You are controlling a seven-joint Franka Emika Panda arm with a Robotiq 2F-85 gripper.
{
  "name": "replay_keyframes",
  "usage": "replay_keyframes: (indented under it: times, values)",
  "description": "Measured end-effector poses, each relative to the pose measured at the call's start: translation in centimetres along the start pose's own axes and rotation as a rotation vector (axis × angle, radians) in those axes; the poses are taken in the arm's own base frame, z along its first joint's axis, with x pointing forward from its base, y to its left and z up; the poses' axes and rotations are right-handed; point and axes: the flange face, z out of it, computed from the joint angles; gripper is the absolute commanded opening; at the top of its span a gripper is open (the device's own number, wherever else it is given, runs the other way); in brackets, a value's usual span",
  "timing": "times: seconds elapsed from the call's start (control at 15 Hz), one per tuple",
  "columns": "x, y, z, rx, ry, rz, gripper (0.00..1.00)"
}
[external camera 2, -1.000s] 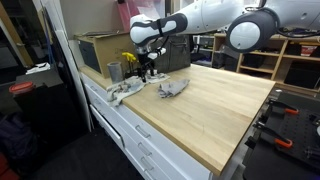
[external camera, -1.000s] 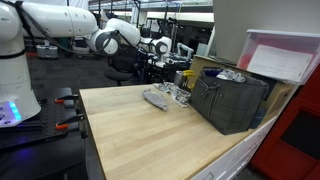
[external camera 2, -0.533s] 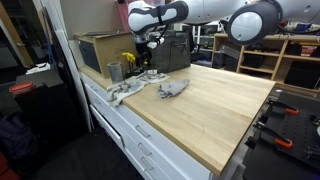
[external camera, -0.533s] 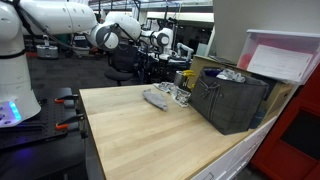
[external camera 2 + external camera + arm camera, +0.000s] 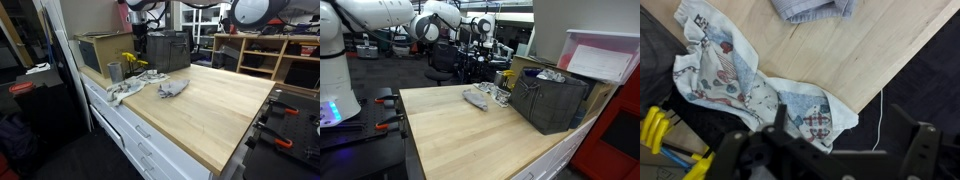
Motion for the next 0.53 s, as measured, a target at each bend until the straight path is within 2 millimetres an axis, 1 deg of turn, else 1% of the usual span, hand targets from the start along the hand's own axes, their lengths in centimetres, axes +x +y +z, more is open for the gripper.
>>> replay_keyframes:
  times: [0.27, 0.53]
  values:
    - [-0.4, -0.5, -3.6, 0.034, -0.001, -0.007, 1.0]
    - [-0.6, -0.7, -7.0, 0.1, 0.059, -0.008, 1.0]
